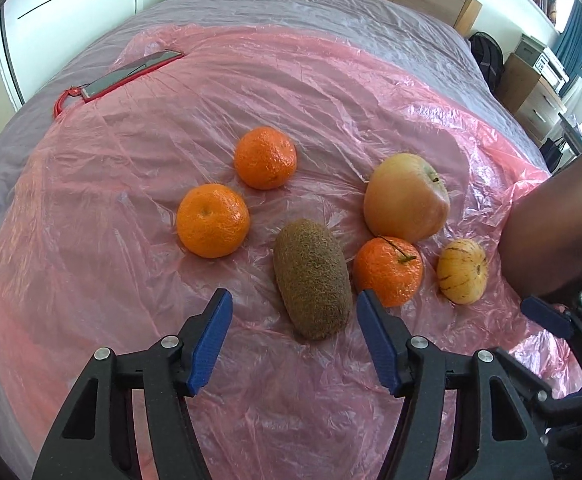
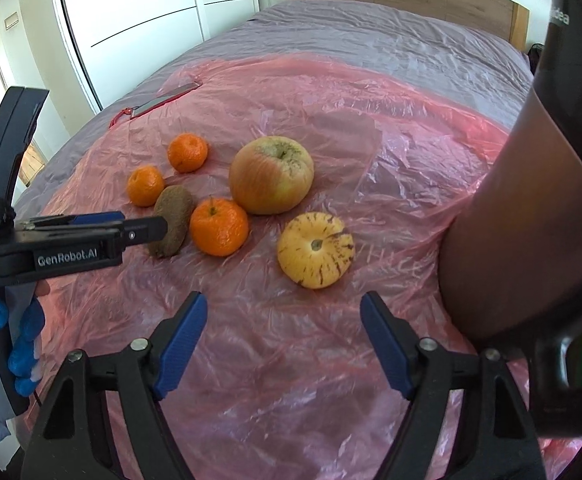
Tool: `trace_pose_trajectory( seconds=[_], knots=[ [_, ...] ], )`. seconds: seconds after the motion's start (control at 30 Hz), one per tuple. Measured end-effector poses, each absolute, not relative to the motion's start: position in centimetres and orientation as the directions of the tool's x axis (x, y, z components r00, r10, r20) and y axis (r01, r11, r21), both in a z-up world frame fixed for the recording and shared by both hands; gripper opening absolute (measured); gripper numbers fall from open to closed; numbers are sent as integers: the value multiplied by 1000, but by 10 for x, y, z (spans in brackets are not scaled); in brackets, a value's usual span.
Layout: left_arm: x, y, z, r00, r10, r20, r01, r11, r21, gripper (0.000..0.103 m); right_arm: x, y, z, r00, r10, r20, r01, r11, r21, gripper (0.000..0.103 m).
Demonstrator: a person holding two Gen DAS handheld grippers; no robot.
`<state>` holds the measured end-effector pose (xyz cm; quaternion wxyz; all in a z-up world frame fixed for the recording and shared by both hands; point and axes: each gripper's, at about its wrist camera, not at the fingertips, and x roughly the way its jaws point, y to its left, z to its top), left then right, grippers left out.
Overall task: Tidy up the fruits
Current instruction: 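Lower the left tool over the brown kiwi while the right tool approaches the streaked yellow fruit, then close the left tool on the brown kiwi while the right tool grasps the streaked yellow fruit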
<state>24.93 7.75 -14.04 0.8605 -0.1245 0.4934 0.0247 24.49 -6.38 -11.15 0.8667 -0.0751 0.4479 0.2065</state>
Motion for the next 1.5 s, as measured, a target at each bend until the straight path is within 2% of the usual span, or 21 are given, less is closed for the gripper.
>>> trace_pose_trajectory(
  seconds=[0.23, 0.3, 0.53, 0.7, 1.03, 1.5],
  knots=[
    [257, 71, -152, 489, -72, -869, -159, 973, -170, 59, 265, -59, -121, 522, 268, -810, -414, 910, 34, 82],
    [259, 68, -154, 488, -67, -870, -153, 975, -161, 58, 269, -59, -123, 520, 265, -812, -408, 912, 37, 75],
    [265, 67, -157, 482, -63, -874, -158, 975, -157, 53, 284, -58, -128, 524, 260, -811, -404, 914, 32, 59],
    [268, 66, -159, 478, -70, -876, -153, 975, -161, 48, 291, -53, -135, 519, 240, -821, -410, 912, 8, 44],
    [266, 74, -160, 474, -108, -874, -151, 968, -202, 47, 300, -53, -143, 515, 227, -826, -416, 909, -10, 42],
    [279, 62, -167, 437, -66, -897, -153, 977, -146, 47, 313, -49, -156, 483, 233, -844, -420, 908, 11, 44]
  ],
)
